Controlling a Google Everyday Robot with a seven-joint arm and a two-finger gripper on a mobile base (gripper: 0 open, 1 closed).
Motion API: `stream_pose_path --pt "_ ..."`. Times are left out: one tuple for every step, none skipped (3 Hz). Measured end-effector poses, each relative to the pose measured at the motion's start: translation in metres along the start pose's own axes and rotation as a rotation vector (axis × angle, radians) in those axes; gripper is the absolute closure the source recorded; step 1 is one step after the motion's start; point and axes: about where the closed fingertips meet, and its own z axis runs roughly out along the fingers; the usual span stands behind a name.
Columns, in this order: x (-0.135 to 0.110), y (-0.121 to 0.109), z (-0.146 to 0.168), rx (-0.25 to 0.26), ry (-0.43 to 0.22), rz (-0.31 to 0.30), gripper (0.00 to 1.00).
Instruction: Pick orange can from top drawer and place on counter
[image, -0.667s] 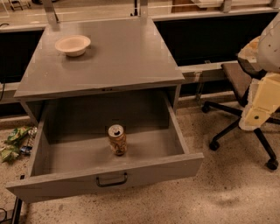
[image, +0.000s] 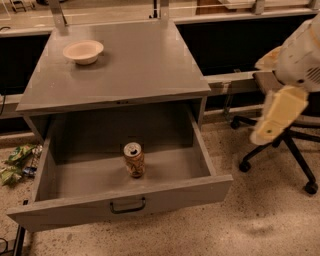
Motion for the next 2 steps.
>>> stream_pose_path --pt "-0.037 -0.021 0.064 -0.051 -0.256 0.027 0.0" --pt "-0.079 -0.033 0.098 -0.056 -0.508 0.042 0.0"
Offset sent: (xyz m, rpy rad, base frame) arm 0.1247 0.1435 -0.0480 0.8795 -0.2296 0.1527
